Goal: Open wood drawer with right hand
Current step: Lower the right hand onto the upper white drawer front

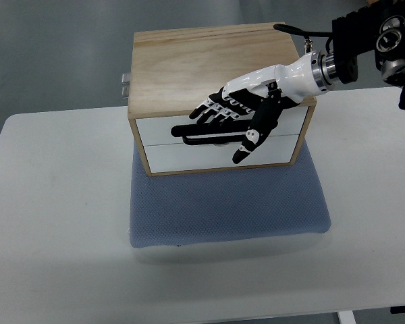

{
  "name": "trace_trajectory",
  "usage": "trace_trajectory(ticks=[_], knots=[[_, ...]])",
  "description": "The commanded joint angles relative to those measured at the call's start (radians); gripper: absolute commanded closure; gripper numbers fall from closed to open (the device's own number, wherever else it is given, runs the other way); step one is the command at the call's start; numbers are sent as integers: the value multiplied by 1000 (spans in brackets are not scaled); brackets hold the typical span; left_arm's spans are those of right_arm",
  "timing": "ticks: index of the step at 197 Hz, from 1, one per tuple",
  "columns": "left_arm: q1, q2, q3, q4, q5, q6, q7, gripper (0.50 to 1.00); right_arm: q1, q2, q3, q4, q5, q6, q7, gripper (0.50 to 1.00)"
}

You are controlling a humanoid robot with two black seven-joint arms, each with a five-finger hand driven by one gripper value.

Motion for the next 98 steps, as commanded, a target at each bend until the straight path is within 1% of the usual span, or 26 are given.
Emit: trace_trajectory(ticks=[1, 16, 52, 81, 98], knots=[[0, 0, 0, 0, 0, 0, 0, 500, -9, 8, -2, -1, 2, -37, 0, 556], [0, 0, 0, 0, 0, 0, 0, 500, -12, 12, -11, -1, 0, -57, 0, 556], [0, 0, 0, 0, 0, 0, 0, 500, -25, 20, -14, -1, 0, -65, 0, 556], [0, 0, 0, 0, 0, 0, 0, 500, -38, 35, -17, -1, 0, -102, -1, 556], [0, 0, 0, 0, 0, 0, 0, 500, -49, 38, -17, -1, 0, -117, -15, 556]])
